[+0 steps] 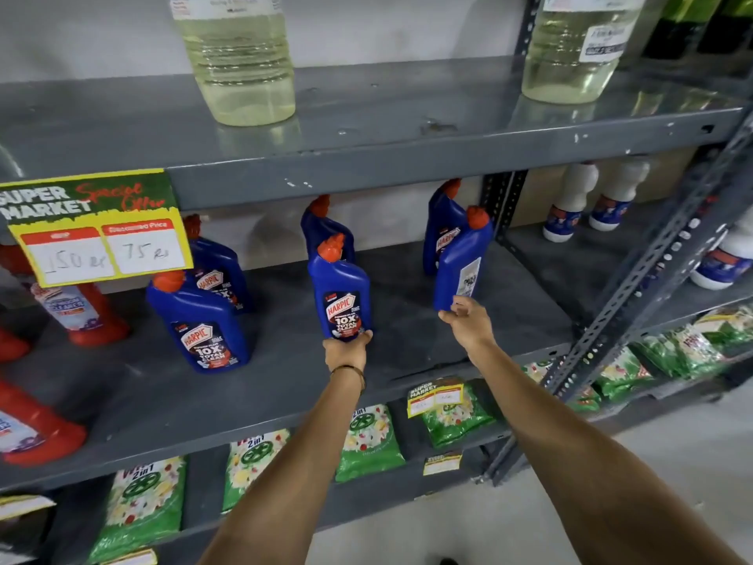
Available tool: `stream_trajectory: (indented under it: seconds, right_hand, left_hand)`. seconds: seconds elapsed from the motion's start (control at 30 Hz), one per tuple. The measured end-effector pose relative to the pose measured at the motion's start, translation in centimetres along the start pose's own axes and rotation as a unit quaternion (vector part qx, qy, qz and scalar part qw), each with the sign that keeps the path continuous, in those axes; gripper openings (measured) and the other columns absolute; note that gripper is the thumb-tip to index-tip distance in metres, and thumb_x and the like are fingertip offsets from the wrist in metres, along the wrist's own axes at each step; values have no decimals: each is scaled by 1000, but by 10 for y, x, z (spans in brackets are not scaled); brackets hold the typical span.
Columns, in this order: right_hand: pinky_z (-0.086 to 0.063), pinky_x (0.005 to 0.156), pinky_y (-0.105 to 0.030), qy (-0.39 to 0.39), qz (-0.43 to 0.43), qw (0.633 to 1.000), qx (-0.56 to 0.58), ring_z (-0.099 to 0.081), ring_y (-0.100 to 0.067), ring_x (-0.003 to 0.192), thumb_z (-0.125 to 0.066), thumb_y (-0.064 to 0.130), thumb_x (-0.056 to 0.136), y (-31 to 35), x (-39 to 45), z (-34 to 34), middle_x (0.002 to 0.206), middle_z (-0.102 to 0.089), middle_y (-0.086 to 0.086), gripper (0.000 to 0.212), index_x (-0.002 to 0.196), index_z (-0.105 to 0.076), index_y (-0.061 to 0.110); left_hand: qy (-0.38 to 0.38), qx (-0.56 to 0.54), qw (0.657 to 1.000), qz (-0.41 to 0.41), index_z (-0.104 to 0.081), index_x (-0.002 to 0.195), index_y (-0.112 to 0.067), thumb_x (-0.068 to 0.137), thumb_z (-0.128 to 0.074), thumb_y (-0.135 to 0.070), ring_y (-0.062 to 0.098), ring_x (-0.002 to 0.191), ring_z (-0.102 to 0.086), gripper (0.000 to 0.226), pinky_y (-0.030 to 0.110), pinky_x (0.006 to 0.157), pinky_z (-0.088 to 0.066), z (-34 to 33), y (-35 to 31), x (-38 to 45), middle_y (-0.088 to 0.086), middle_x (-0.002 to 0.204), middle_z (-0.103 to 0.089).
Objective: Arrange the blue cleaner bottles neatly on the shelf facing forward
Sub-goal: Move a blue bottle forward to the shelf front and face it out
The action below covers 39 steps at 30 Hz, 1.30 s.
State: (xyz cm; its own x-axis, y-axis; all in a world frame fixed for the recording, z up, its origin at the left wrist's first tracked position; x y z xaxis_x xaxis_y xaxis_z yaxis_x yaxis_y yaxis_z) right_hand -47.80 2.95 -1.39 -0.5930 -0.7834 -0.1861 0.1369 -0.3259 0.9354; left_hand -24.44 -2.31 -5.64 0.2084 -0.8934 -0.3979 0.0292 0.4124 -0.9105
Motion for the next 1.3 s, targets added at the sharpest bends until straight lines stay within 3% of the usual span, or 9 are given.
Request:
stream_trajectory:
  seconds: [0.23,0.37,0.5,0.63,0.77,0.93,1.07,1.2,1.3]
  right_hand:
    - [-42,101,-38,-28,-12,1000,0,-53,-28,120,-64,12,83,-1,47,44,132,-55,-15,54,133,-43,6]
    - [-40,102,-36,21,-6,1000,10,-49,-29,124,-67,13,81,7,80,58,136,-49,-16,65,138,-37,6]
    - [-42,96,-32,103,18,995,10,-51,-26,122,-69,8,79,17,103,60,135,-49,-11,71,140,-32,6]
    - [-48,83,-26,181,68,981,-6,-58,-25,109,-63,-1,81,30,108,54,127,-59,-16,49,127,-47,3]
    - [-49,89,-32,204,85,975,-5,-61,-30,110,-63,0,81,34,111,54,122,-62,-20,40,120,-52,2]
    - [-49,83,-28,205,99,974,10,-60,-24,101,-64,0,81,36,109,57,121,-62,-22,40,118,-52,2]
    - [-52,69,-14,212,122,969,24,-58,-18,97,-60,-1,83,51,107,64,119,-62,-18,40,122,-51,2]
    - [-49,93,-30,245,117,961,48,-58,-15,107,-63,3,82,65,103,69,122,-60,-4,48,127,-49,11]
    - [-46,102,-41,280,126,951,44,-59,-17,114,-78,18,67,71,95,62,124,-63,-3,62,123,-51,19]
  left_hand:
    - [-77,-77,993,52,-30,133,4,74,-73,-13,37,120,-51,76,38,100,-42,-55,-4,-15,23,134,-48]
    - [-51,-59,993,87,-35,131,8,75,-72,-20,35,122,-51,73,36,99,-43,-110,-12,-17,23,137,-47]
    - [43,-24,999,4,-51,120,6,67,-76,-6,32,109,-61,59,38,94,-50,-162,-33,-6,19,123,-61]
    - [92,114,982,-119,-55,109,5,63,-79,-3,35,104,-62,53,36,82,-49,-180,-55,-16,22,114,-65]
    - [93,166,967,-171,-56,105,6,64,-80,-7,35,103,-62,49,40,85,-50,-182,-64,-18,23,110,-66]
    - [104,180,957,-205,-56,108,7,65,-79,-6,35,103,-62,50,41,88,-50,-180,-72,-21,23,113,-65]
    - [120,150,951,-244,-57,96,1,64,-81,-10,28,88,-64,42,28,70,-55,-178,-82,-27,19,102,-68]
    - [92,131,947,-277,-52,85,-13,60,-83,-19,24,83,-65,40,34,73,-56,-177,-89,-38,10,93,-68]
    - [43,159,942,-293,-48,78,-19,60,-81,-31,22,72,-61,39,33,62,-50,-181,-90,-50,1,80,-63]
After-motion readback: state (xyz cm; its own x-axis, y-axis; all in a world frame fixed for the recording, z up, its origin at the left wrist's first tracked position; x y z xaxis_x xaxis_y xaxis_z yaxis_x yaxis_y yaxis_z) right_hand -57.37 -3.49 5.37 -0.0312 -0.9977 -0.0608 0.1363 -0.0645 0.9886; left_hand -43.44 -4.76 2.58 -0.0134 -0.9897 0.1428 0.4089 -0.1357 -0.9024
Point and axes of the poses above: each hand's wrist, its own x-axis towards the middle knuckle, its own z-axis out of the back of the hand, y = z × x, the point moved 7 cm from there along x, towards the middle knuckle
